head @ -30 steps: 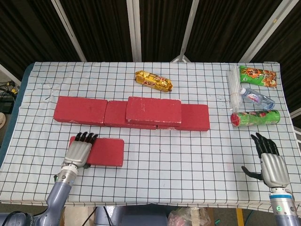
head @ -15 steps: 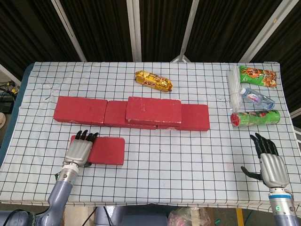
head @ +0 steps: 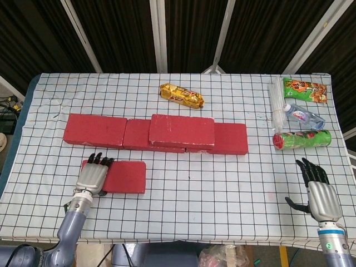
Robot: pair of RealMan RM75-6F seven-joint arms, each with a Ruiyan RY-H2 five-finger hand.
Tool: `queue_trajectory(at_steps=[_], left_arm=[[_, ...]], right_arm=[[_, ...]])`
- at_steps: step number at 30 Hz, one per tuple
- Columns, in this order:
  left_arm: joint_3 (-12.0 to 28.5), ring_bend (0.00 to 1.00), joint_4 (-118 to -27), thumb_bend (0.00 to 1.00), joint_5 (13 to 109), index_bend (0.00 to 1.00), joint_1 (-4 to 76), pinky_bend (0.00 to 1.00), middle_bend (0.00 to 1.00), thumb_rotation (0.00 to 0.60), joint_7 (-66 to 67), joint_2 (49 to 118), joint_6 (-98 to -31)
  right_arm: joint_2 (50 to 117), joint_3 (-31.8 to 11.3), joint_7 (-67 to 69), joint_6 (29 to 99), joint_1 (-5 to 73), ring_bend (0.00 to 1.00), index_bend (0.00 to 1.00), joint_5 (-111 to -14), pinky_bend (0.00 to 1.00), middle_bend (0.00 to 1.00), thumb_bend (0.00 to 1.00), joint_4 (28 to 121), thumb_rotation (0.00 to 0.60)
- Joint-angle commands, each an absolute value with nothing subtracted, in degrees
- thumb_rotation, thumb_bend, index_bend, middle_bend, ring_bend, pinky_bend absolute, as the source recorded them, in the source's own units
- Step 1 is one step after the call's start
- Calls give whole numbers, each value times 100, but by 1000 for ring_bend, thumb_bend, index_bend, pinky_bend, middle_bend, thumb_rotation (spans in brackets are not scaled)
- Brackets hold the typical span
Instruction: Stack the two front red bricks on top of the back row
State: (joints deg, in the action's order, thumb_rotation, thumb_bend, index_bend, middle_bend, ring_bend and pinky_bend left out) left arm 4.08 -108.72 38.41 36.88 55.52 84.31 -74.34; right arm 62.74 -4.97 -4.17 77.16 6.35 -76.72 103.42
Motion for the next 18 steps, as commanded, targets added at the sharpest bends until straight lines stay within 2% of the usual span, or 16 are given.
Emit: queue_trajectory(at_steps=[1, 12, 18], left_arm=[[395, 0, -10873, 0, 3848, 185, 3701, 0, 204, 600, 5548, 8427, -7453], [368, 0, -11000, 0, 3935, 228, 3762, 0, 216, 600, 5459, 8305, -7470], [591, 0, -11890, 0, 3460, 230, 4044, 0, 214, 600, 5463, 7570, -7004]], right_arm=[[6282, -500, -440, 7716, 643, 0, 0, -7656, 0, 0, 215, 10346, 600], [6312, -516, -491, 7730, 654, 0, 0, -7575, 0, 0, 216, 10347, 600], [6323, -536, -507, 7750, 652, 0, 0, -7517, 0, 0, 216, 10347, 600]])
